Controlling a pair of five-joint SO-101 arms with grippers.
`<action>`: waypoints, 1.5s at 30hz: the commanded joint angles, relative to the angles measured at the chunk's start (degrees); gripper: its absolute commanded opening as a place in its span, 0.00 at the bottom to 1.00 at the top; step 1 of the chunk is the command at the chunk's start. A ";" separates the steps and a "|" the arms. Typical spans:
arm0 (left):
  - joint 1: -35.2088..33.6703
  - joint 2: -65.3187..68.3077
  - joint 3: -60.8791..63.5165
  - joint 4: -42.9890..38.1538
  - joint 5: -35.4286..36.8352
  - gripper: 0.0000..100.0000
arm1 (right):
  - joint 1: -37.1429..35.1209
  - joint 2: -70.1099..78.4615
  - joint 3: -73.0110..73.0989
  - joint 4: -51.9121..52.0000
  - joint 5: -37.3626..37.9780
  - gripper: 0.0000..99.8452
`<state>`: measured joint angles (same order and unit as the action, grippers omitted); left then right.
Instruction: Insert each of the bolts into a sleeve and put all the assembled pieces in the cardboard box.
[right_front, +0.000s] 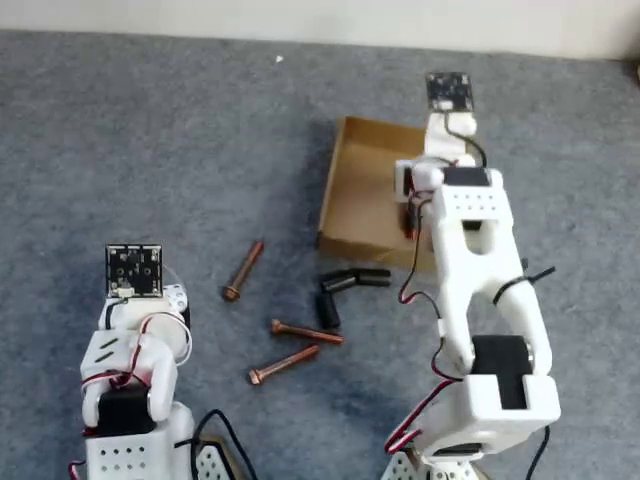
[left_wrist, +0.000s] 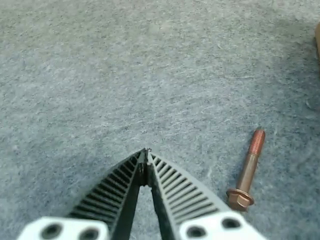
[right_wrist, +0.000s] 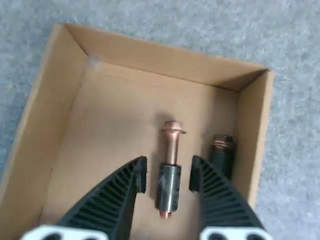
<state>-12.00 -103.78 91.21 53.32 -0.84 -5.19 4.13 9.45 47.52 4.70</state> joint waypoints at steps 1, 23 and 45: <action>-0.84 -0.31 -0.40 -0.26 -0.62 0.01 | -1.63 -3.91 -6.73 10.07 0.53 0.13; -6.99 -0.31 -0.75 -0.26 -0.70 0.01 | -28.53 -30.11 19.56 30.46 16.00 0.13; -6.99 -0.31 -0.75 -0.26 -0.70 0.01 | -30.90 -4.18 20.88 9.63 7.03 0.07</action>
<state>-18.33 -103.78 91.21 53.32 -0.84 -37.36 -1.32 30.37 59.82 12.18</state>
